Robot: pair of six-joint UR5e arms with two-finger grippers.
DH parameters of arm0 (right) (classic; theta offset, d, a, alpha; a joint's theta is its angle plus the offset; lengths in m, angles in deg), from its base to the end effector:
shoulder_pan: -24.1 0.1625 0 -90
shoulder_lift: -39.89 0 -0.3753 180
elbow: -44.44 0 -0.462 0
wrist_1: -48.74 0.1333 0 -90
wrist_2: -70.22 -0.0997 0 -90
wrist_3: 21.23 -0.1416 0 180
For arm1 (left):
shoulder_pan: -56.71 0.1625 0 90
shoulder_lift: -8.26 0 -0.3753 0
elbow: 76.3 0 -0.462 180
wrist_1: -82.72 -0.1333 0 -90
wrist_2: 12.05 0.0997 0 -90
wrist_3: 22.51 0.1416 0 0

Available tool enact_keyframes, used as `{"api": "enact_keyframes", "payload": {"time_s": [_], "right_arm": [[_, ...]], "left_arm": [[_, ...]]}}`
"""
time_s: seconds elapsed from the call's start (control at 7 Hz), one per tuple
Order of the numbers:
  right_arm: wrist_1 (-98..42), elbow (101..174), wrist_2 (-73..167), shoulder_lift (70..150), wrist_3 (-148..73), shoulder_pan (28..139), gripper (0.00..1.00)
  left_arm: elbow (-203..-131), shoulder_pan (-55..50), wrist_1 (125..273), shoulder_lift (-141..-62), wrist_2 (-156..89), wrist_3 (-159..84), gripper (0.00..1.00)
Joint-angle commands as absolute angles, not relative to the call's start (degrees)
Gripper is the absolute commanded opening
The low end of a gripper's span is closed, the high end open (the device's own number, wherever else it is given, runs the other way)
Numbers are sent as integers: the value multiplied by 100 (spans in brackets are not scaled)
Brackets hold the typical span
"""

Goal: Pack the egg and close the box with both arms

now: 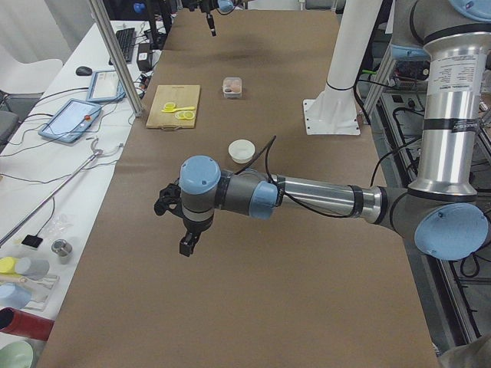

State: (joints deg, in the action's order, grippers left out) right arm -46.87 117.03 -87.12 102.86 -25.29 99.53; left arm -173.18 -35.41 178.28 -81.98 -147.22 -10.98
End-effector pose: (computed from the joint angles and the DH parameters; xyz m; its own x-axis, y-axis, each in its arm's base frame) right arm -0.1809 -0.7065 0.4670 0.3735 -0.0906 0.9232 0.2251 0.9743 0.0046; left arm -0.0543 -0.5776 0.5560 0.7032 0.3217 -0.6341 -0.1066 0.9294 0.3534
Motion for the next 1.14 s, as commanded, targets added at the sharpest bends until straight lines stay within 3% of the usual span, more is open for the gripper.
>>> {"api": "enact_keyframes", "payload": {"time_s": [0.0,1.0], "right_arm": [[-4688,11756,-8036,10448,-2527,10240,99],[-4723,11774,-6638,11273,-1055,11471,100]], "left_arm": [[-17289,-3540,17835,-8200,-14722,-1083,97],[-17034,-3549,17826,-8209,-14731,-1091,97]]}}
